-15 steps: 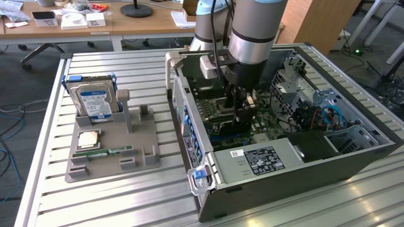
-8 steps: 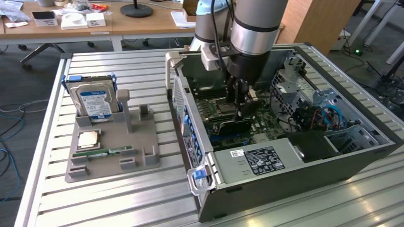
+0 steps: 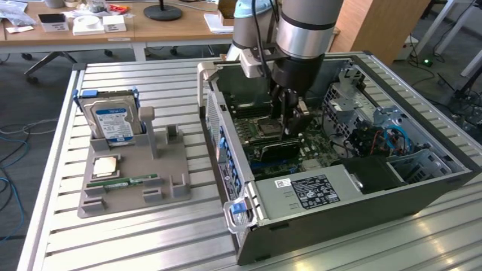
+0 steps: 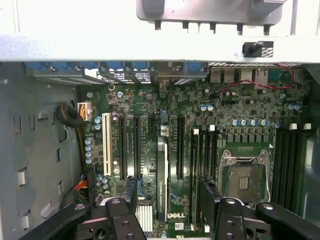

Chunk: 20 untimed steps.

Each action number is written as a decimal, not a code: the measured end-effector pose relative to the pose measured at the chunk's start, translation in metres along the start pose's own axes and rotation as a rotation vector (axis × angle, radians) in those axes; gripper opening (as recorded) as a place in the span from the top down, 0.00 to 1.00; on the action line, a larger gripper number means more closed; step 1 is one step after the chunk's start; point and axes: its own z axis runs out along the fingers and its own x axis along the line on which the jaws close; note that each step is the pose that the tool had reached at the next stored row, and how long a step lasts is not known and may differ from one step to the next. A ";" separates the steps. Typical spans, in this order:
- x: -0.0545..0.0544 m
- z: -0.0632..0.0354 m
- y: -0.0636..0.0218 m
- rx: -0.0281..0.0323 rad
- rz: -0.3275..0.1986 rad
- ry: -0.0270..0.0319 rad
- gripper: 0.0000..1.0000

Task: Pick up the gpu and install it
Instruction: 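Insert the gpu into the slot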

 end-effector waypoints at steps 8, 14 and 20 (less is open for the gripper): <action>-0.001 -0.0089 -0.0005 -0.0002 0.001 0.0001 0.37; -0.001 -0.0136 -0.0010 -0.0023 0.002 -0.0001 0.37; -0.001 -0.0138 -0.0011 -0.0024 0.002 0.0002 0.37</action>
